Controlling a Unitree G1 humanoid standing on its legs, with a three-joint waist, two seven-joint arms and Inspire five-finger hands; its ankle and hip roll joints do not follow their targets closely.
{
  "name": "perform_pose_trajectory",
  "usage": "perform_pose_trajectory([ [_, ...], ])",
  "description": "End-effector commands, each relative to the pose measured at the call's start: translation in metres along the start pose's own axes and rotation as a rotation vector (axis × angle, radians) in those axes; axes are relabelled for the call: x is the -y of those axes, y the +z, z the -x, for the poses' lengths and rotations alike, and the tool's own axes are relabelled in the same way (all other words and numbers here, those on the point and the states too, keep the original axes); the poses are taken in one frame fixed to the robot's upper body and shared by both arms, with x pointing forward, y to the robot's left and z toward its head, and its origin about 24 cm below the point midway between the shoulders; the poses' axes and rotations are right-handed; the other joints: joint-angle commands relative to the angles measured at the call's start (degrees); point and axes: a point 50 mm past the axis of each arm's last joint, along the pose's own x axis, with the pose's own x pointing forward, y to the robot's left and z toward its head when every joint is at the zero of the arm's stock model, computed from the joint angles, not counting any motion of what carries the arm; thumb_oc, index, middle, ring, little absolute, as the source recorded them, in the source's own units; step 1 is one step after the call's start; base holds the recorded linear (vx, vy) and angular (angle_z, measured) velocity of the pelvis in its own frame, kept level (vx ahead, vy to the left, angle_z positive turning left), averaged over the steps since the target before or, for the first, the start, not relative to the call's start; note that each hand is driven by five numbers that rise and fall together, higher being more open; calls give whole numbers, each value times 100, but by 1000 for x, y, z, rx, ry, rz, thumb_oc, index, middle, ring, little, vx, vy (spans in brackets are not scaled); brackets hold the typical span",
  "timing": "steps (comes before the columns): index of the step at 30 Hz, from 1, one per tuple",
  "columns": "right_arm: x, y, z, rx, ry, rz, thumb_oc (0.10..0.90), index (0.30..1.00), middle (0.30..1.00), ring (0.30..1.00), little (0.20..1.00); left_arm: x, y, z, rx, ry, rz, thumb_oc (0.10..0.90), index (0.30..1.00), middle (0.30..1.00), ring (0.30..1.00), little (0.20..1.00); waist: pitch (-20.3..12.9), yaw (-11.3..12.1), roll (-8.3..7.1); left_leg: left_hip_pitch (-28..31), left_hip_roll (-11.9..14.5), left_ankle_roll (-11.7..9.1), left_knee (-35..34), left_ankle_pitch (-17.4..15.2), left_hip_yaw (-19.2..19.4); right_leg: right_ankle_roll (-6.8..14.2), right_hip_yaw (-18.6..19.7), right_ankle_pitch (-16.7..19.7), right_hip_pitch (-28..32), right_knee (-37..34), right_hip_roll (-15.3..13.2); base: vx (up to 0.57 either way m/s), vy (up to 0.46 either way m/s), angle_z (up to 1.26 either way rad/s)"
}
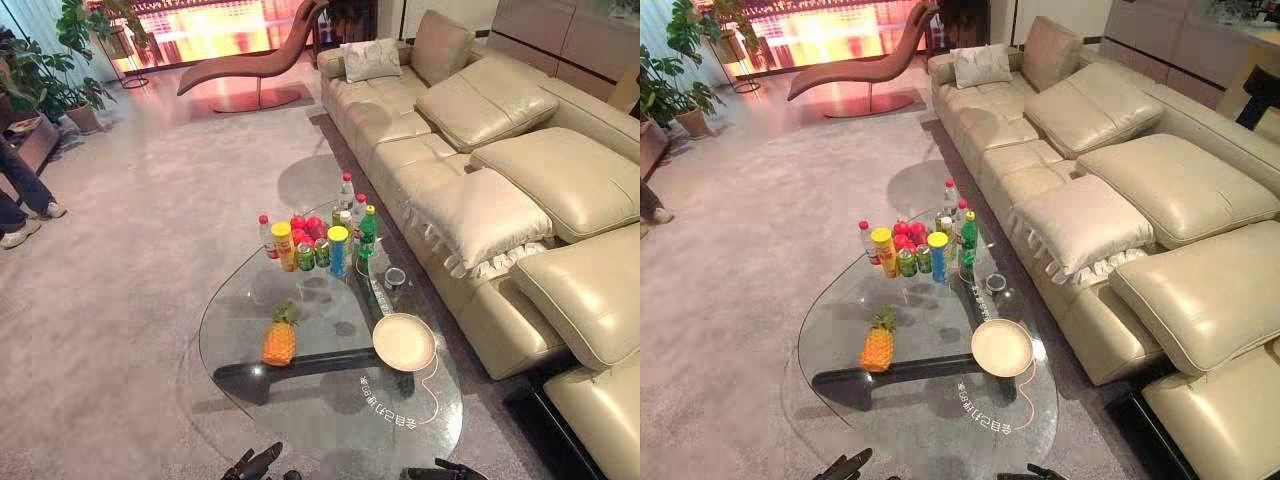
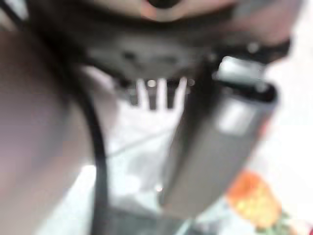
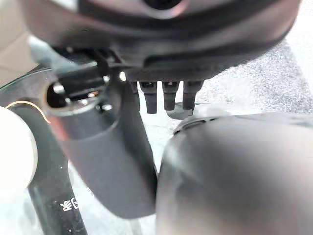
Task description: Pick up the fruit to the plate
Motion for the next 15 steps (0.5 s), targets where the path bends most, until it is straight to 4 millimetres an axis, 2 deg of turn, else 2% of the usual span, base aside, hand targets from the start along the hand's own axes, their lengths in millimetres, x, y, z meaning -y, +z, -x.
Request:
perform_pose_trajectory([
  [1, 4, -13, 1, -74, -2, 73, 800, 900, 900, 900, 900, 10, 7, -4, 7, -36, -8, 800, 900, 900, 900, 900, 242, -30, -78, -91, -640, 296, -3, -407, 92, -230, -31, -429, -23, 113, 490, 146, 140, 20],
  [15, 5, -17, 1, -83, -5, 64, 800, 900, 900, 900, 900, 4, 8, -3, 35, 14, -35, 800, 900, 900, 900, 900, 226, -26, -73, -74, -644, 314, -3, -430, 103, -229, -32, -438, -4, 101, 489, 0, 0, 0],
])
